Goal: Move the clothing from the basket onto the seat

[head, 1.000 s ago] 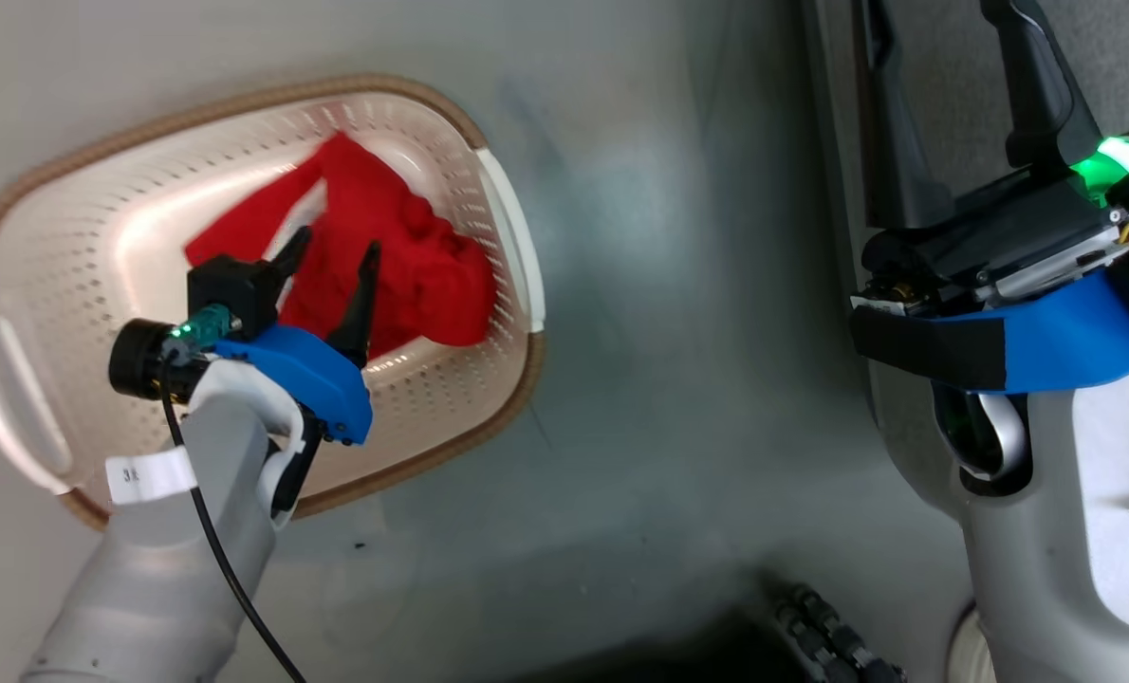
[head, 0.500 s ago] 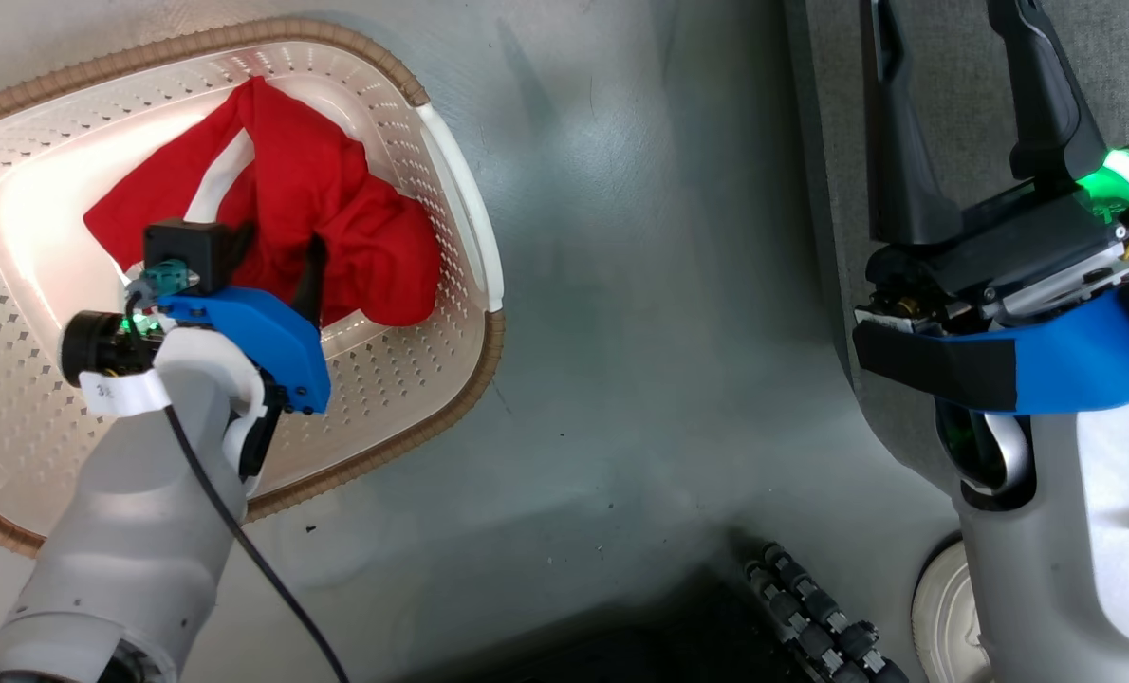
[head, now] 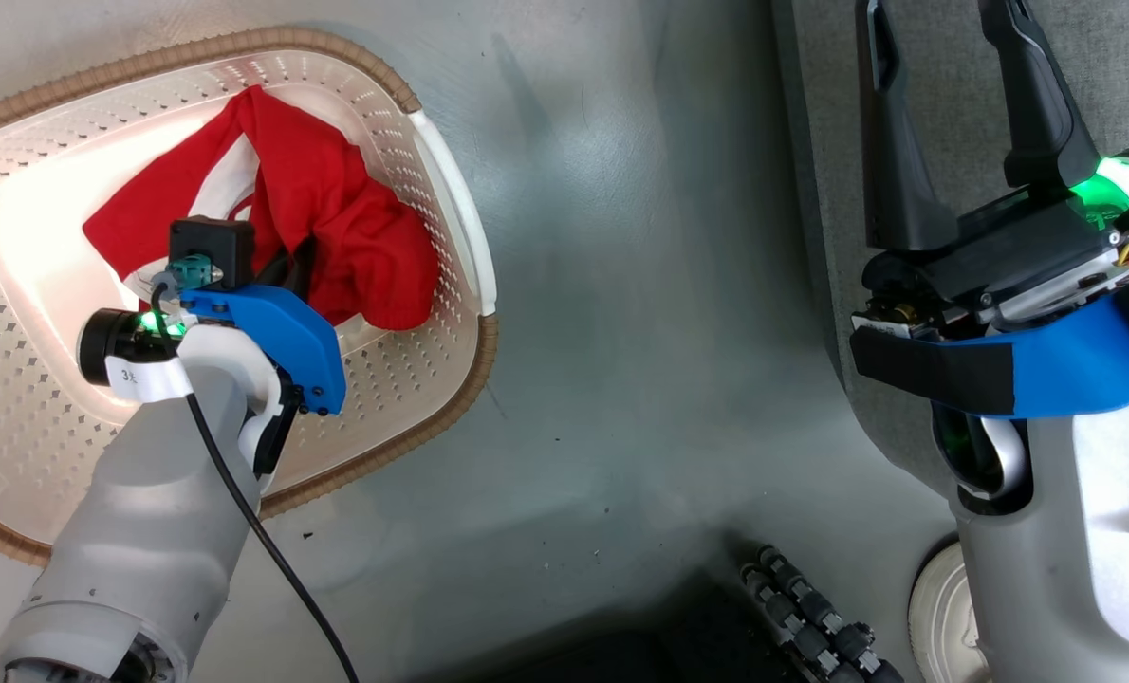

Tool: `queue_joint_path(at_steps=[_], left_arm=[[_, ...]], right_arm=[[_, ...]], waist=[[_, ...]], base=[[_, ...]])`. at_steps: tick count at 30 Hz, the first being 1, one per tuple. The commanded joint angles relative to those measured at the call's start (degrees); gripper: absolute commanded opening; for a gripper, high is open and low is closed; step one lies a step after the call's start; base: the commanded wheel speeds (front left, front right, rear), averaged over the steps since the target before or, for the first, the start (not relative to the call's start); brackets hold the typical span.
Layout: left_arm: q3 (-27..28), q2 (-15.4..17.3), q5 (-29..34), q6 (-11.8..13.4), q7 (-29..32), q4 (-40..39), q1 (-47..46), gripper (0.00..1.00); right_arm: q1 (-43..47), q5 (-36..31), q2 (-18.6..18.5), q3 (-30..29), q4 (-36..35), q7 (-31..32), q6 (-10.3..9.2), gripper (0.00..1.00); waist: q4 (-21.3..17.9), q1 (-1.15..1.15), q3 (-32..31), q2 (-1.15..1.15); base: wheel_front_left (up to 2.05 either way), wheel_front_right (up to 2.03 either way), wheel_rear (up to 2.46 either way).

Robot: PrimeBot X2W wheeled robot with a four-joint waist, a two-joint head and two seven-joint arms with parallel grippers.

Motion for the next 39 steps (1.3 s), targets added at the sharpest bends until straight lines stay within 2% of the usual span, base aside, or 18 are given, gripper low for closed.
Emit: queue_joint_path(at_steps=[1,7,12,17,31,39], left_arm=[[-0.7,0.4,-0.6,-0.1,0.2,-0.3,-0.9,0.00],[-1.8,1.2,-2.0,-0.1,-0.5,-0.2,-1.0,0.00],[-2.6,0.4,-3.4,-0.1,-2.0,-0.7,1.4,0.00],[-4.1,-0.7,-4.6,-0.1,-3.2,-2.6,4.1,0.00],[-11.5,-4.3,-4.4,-0.1,-4.1,-11.5,9.4,0.00],[-16.1,-5.0,-4.0,-0.1,-4.1,-18.2,7.5,0.00]], right_arm=[[-0.6,0.2,0.1,0.1,0.2,-0.3,0.01,1.00],[-1.3,0.8,0.1,0.9,1.4,-1.0,0.02,1.00],[-1.4,0.5,0.1,1.0,4.1,-2.0,0.01,1.00],[-0.3,-0.2,0.1,0.4,6.9,-2.1,0.01,1.00],[8.1,-1.3,-0.7,-0.9,11.1,2.4,0.01,1.00],[13.9,0.4,-0.8,-0.3,14.3,4.0,0.01,1.00]], waist=[[-0.1,0.00,-0.1,0.00],[-0.5,0.00,-1.1,0.00],[0.6,0.00,-6.0,0.00],[3.4,0.00,-14.0,0.00],[13.0,0.00,-36.2,0.00],[15.8,0.00,-47.4,0.00]], base=[[0.00,0.00,0.00],[0.00,0.00,0.00],[0.00,0.00,0.00],[0.00,0.00,0.00],[0.00,0.00,0.00],[0.00,0.00,0.00]])
